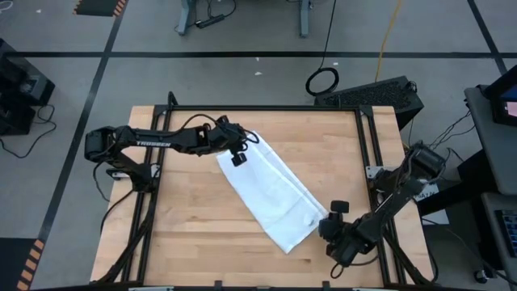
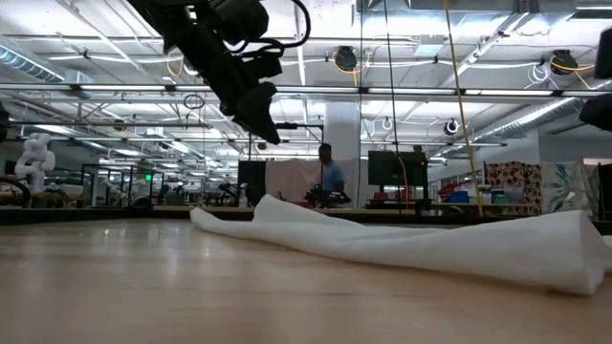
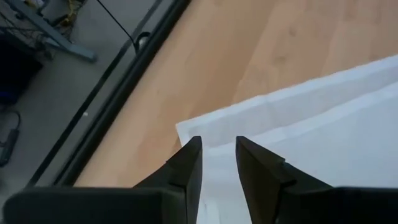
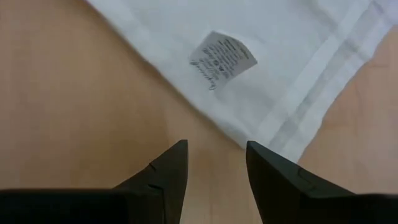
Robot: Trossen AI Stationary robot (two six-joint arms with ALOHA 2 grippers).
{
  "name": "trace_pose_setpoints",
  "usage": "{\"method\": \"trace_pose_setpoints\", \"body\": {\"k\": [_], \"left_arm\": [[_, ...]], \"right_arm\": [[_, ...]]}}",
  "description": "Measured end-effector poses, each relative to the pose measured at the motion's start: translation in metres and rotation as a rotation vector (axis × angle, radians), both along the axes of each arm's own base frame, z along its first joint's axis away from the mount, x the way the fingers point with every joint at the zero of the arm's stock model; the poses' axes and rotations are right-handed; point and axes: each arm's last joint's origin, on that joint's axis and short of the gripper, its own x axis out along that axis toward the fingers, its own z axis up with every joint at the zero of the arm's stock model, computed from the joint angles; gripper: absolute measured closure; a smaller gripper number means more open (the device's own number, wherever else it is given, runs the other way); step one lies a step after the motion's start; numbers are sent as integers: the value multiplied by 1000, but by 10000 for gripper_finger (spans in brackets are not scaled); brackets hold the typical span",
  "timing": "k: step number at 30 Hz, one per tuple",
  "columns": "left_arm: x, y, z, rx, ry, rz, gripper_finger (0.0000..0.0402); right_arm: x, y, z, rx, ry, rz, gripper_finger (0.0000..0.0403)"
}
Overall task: Roll napkin
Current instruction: Fold the white table napkin
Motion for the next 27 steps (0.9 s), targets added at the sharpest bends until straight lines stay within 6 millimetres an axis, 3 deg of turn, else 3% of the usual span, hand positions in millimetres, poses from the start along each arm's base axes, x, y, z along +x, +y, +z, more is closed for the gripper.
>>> {"method": "trace_pose_setpoints", "body": {"k": [4, 11, 23, 27], "left_arm": [[-1, -3, -2, -27, 21, -18, 297], [-8, -7, -15, -62, 88, -8, 297], [-21, -13, -42, -168, 126, 14, 297], [-20, -19, -42, -187, 123, -18, 297]], "right_arm": [[2, 1, -14, -68, 2, -10, 250], [2, 1, -16, -88, -9, -33, 258], [0, -2, -14, -91, 14, -25, 389], [-1, -2, -11, -111, 30, -23, 396]]}}
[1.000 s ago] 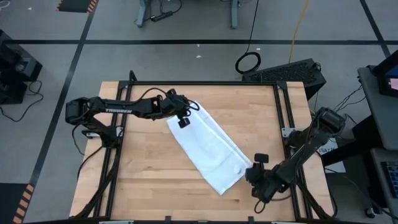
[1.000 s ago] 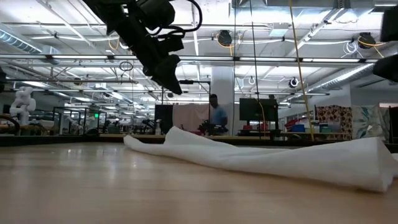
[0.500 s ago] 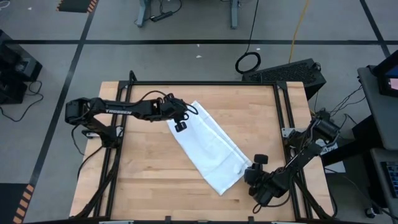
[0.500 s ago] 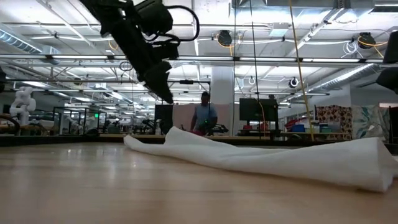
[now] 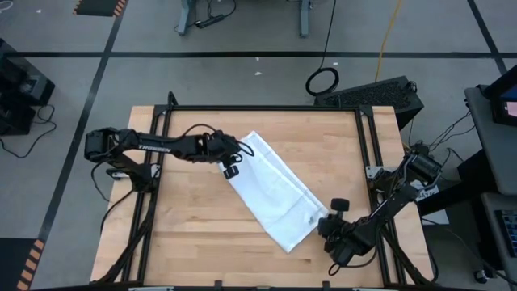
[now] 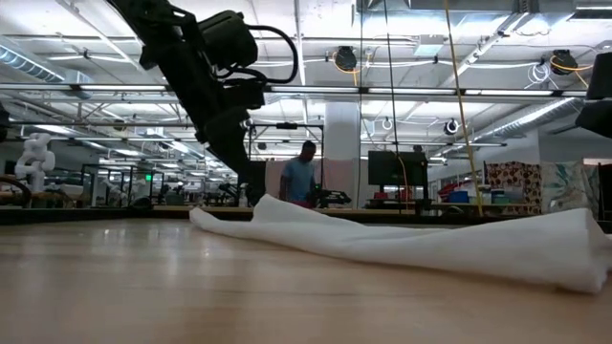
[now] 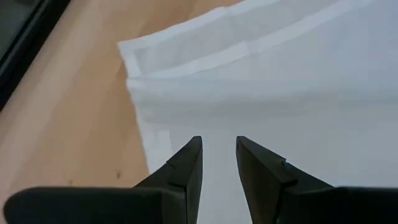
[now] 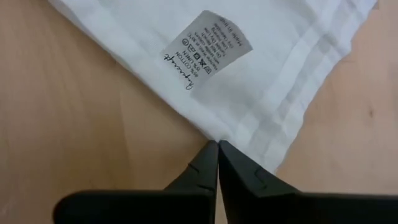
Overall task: Roll napkin
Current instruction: Fold the white table napkin
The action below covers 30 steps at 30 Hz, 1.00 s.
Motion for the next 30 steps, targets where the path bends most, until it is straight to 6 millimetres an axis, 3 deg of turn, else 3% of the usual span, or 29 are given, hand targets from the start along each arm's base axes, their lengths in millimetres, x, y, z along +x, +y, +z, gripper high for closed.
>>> {"method": "trace_pose_setpoints", "body": {"k": [7, 13, 16, 20, 26, 30], "left_arm": [[6, -24, 1, -62, -29, -140, 297], [15, -68, 0, -130, -83, -453, 297], [23, -92, -6, -114, -122, -603, 297], [33, -113, -28, -94, -104, -693, 297], [35, -109, -65, -89, 58, -654, 297], [39, -97, -73, -111, 74, -625, 297]], "right_arm": [[2, 2, 18, -60, 49, -13, 401], [-3, -4, 22, -126, 102, -34, 402], [-3, -5, 22, -142, 103, -28, 402], [-3, -6, 22, -141, 107, -32, 402], [-4, -8, 21, -155, 117, -34, 403], [-7, -12, 15, -164, 121, -36, 403]]}}
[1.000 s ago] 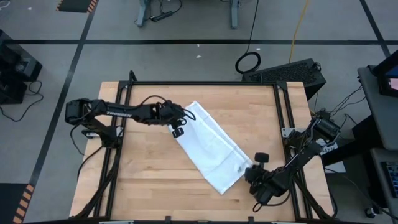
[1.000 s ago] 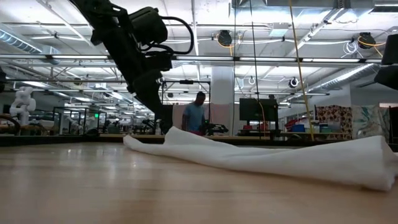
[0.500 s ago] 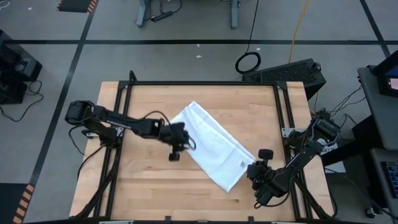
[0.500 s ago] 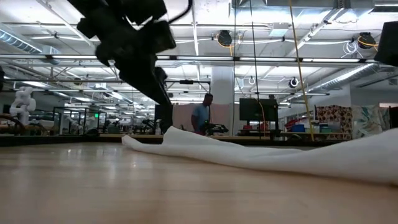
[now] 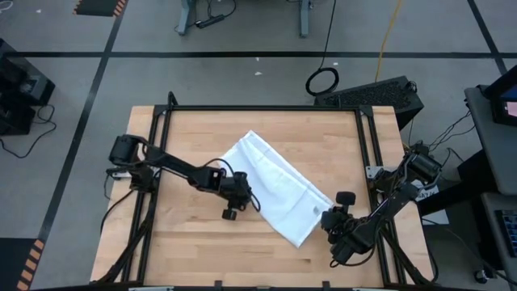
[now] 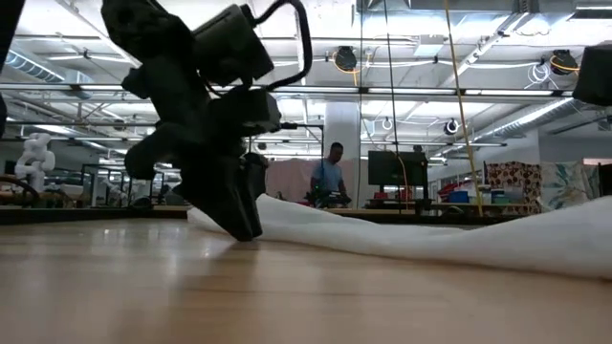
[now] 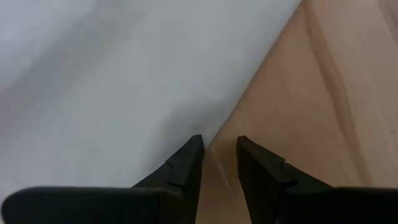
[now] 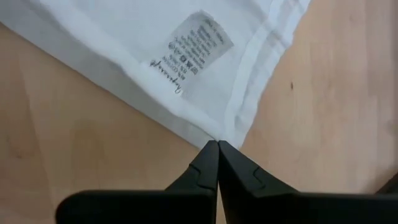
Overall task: Roll napkin
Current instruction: Fold the white table napkin
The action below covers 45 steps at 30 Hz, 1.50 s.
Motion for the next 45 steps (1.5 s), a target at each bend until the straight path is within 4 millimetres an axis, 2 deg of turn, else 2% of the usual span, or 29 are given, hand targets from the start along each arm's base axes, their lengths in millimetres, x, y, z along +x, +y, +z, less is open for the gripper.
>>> {"method": "trace_pose_setpoints", "body": {"k": [7, 14, 20, 23, 28, 32, 36, 40, 43, 45], "left_arm": [[-8, 14, -5, -19, 118, -30, 297], [-29, 20, -1, -12, 304, -87, 297], [-60, 22, 35, 9, 360, -79, 297], [-58, 23, 66, 19, 170, -24, 297], [-61, 21, 79, 3, 105, 100, 297], [-49, 0, 80, -94, -17, 85, 297], [-39, -38, 77, -178, -175, -16, 297], [-31, -72, 73, -221, -301, -56, 297], [-28, -91, 62, -239, -316, -71, 297], [-29, -98, 48, -220, -264, -57, 297]], "right_arm": [[4, 4, -4, 55, -37, 24, 403], [30, 25, 11, 189, -136, 150, 403], [65, 30, 29, 267, -306, 177, 403], [80, 25, 34, 300, -375, 141, 403], [92, 18, 32, 315, -412, 103, 403], [102, 19, 18, 283, -383, 171, 403], [112, 21, -2, 293, -336, 223, 403], [121, 19, -23, 314, -320, 182, 403], [129, 16, -32, 334, -342, 128, 403], [132, 15, -36, 347, -365, 97, 403]]}}
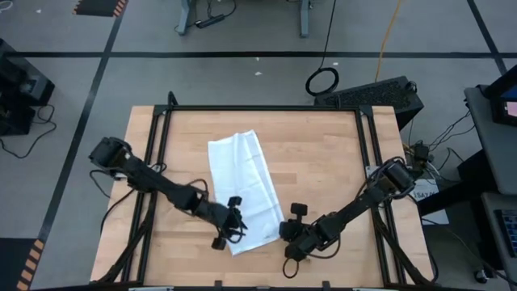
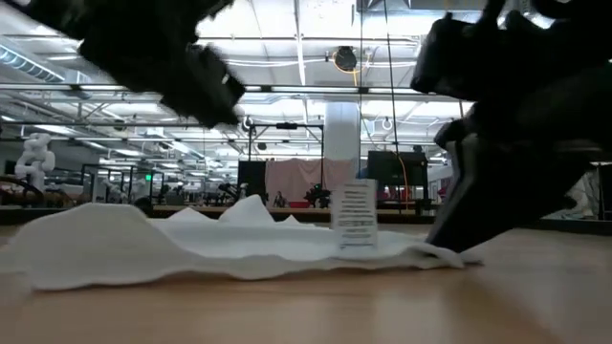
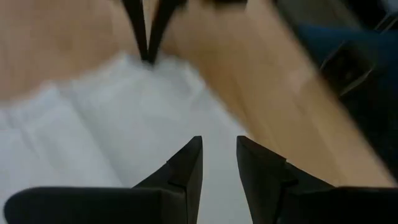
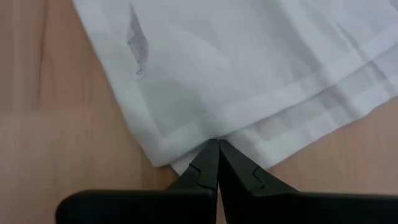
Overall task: Roll napkin
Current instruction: Fold the white table napkin
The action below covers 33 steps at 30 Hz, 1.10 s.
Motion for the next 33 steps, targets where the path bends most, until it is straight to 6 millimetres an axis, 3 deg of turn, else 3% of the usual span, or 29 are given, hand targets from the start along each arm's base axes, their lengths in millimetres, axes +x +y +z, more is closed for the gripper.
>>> {"method": "trace_pose_setpoints", "body": {"k": [5, 9, 16, 20, 25, 27, 33], "left_arm": [[-15, -1, -43, 103, 298, 104, 297], [-24, 5, -51, 171, 418, 188, 297], [-38, 4, -27, 176, 427, 121, 297], [-34, -3, 6, 71, 239, 170, 297], [-20, -18, 23, -71, -4, 190, 297], [-12, -29, 21, -110, -88, 158, 297], [-4, -48, -10, -2, -142, 163, 275]], "right_arm": [[6, 3, 2, 66, -64, -3, 403], [9, 7, 5, 110, -90, 10, 403], [18, 22, 22, 155, -128, 50, 403], [22, 32, 33, 150, -163, 93, 403], [22, 34, 33, 83, -191, 95, 403], [20, 32, 27, 60, -199, 84, 403], [22, 33, 12, 34, -223, 55, 403]]}}
